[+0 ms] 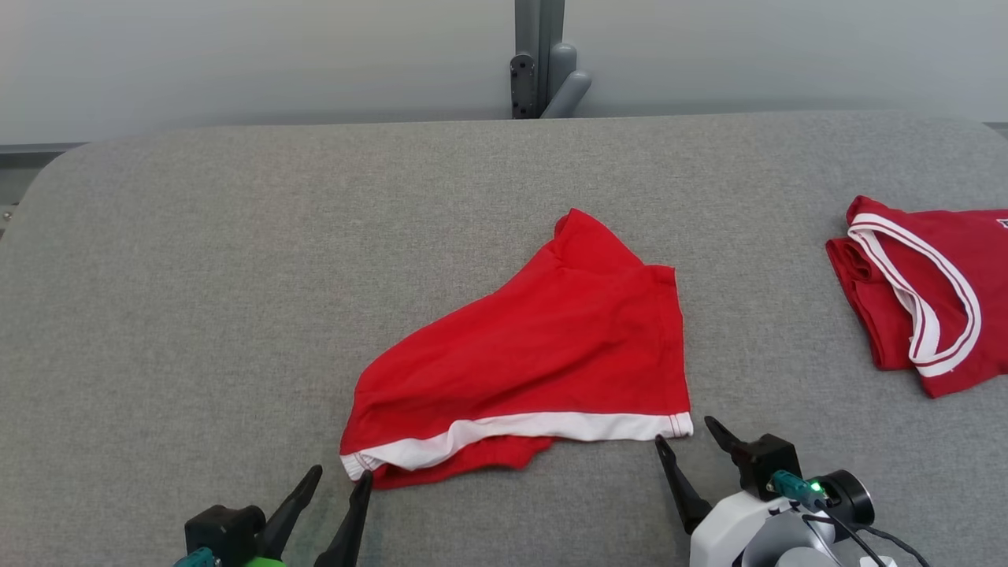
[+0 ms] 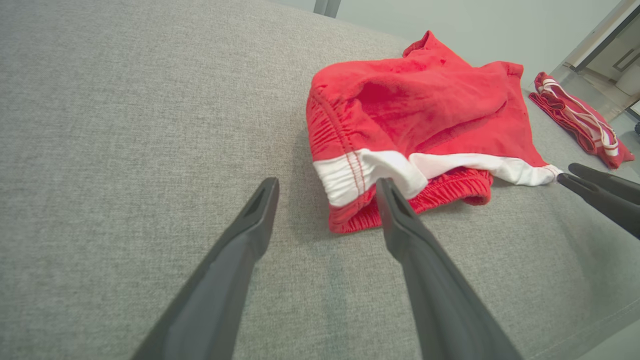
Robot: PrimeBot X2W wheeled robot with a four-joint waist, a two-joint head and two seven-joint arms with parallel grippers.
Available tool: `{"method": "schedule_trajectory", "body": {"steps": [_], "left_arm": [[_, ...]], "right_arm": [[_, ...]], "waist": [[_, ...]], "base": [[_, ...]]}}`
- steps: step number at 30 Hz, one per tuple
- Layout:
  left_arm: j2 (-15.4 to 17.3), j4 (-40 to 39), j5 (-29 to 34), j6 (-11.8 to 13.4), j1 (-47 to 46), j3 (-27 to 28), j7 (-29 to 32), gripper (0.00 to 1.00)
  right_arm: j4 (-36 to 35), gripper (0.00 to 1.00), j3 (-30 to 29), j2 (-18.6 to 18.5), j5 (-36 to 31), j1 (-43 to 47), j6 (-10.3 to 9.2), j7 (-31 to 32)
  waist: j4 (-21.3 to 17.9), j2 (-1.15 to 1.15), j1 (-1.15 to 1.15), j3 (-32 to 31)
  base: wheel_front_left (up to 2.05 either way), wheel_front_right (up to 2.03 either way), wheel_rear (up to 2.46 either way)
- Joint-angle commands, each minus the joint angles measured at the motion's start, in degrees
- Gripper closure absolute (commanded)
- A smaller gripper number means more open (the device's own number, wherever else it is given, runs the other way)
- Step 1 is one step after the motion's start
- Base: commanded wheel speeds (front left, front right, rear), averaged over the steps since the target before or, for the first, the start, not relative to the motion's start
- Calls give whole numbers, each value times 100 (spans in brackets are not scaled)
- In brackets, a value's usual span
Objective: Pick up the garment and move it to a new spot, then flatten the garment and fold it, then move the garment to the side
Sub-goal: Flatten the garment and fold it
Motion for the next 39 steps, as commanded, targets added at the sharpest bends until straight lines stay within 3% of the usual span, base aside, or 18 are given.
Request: {"method": "schedule_trajectory", "body": {"steps": [1,18,37,39], "left_arm": [[49,31,-34,-3,-101,-19,-26,0],[118,393,-276,-3,-395,-305,-39,0],[219,207,-862,-3,-614,-729,-45,0],[230,216,-903,-3,-634,-757,-46,6]], "right_arm": [[60,0,25,-8,-3,-88,-9,-27],[731,8,299,25,172,-456,-9,-216],[972,7,554,27,325,-570,-9,-305],[989,6,561,26,341,-588,-9,-314]], "waist": [[14,63,0,21],[36,63,0,100],[-17,63,0,131],[-31,63,0,132]], "base": [[0,0,0],[0,0,0],[0,0,0],[0,0,0]]}}
